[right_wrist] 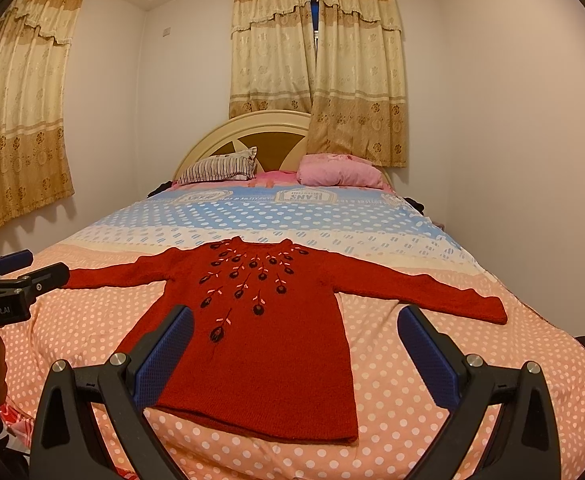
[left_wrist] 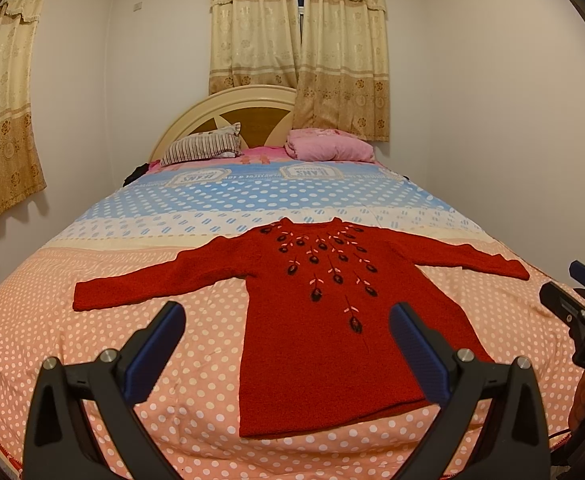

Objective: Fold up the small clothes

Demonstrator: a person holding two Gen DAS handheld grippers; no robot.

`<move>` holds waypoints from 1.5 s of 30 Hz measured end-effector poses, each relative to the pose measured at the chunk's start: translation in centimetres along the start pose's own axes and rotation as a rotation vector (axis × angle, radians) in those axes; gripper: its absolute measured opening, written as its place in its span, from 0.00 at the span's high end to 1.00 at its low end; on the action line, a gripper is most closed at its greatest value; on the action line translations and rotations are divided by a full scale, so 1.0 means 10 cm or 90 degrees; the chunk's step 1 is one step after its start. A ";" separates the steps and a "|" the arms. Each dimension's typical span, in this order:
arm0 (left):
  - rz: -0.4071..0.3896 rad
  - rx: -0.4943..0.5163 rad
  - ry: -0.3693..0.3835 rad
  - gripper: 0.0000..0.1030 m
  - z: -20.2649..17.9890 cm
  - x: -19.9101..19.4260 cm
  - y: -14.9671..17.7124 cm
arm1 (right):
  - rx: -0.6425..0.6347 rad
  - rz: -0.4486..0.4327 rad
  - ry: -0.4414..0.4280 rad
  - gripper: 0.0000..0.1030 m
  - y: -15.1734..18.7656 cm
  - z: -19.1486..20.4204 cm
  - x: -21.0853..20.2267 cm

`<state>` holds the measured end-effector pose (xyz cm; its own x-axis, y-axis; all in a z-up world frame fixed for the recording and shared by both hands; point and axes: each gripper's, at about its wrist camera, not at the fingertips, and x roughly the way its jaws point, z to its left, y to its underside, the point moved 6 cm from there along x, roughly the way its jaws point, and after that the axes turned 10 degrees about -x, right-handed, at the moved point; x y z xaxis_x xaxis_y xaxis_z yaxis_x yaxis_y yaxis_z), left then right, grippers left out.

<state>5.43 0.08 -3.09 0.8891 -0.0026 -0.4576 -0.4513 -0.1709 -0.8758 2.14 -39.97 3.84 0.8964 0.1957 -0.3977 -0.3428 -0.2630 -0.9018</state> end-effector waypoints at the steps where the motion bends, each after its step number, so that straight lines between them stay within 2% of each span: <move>1: 0.000 0.000 0.001 0.00 0.00 0.00 0.00 | 0.000 0.001 -0.001 0.01 0.01 0.00 0.00; 19: 0.002 -0.002 -0.002 0.00 0.02 0.00 -0.01 | -0.003 0.006 -0.011 0.01 0.06 0.05 0.02; 26: 0.011 0.000 -0.012 0.00 0.10 0.17 0.03 | -0.005 0.017 -0.001 0.01 0.11 -0.02 0.15; 34: 0.052 0.003 -0.034 0.00 0.22 0.64 0.08 | 0.041 0.081 -0.020 0.01 0.34 -0.36 0.61; 39: 0.076 0.017 -0.041 0.00 0.22 0.95 0.08 | 0.067 0.114 0.005 0.01 0.45 -0.65 0.90; 45: 0.098 0.035 -0.042 0.00 0.14 1.37 0.05 | 0.145 0.157 0.041 0.01 0.64 -1.22 1.26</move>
<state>17.26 1.38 -9.96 0.8028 0.0411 -0.5949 -0.5871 -0.1198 -0.8006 14.71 -50.74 -4.89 0.7920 0.0909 -0.6037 -0.5990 -0.0755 -0.7972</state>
